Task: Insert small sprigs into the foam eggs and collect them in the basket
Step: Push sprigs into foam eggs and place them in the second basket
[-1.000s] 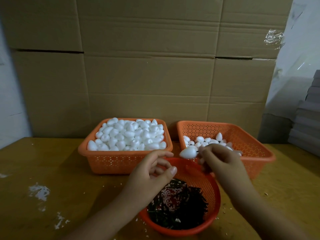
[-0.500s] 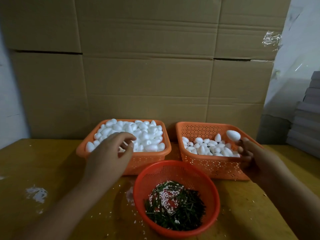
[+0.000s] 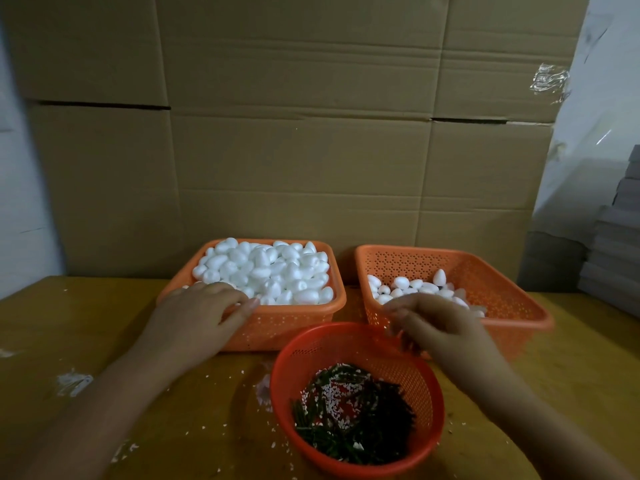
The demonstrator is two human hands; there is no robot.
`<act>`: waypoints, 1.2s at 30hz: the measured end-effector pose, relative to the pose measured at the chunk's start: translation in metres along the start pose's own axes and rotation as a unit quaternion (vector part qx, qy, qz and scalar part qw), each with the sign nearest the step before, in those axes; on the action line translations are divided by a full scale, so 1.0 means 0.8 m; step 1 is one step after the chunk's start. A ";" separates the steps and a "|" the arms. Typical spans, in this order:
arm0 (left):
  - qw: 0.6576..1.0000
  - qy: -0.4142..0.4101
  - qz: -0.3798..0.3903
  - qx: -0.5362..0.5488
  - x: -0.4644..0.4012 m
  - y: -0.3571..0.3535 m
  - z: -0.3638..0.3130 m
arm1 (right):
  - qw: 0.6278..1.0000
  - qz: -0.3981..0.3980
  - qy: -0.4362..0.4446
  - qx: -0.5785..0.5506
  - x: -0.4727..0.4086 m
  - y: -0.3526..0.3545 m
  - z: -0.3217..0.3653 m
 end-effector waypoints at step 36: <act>0.988 0.084 -0.017 0.127 -0.024 -0.003 -0.021 | 0.876 0.315 0.217 0.293 0.036 -0.058 -0.032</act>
Point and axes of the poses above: each hand's wrist, its own x-axis away from the middle knuckle, its own y-axis out of the back of the hand, z = x × y, the point moved 2 cm from there along -x, towards the middle knuckle, and after that the axes turned 15 degrees about -z, right-handed, at the moved point
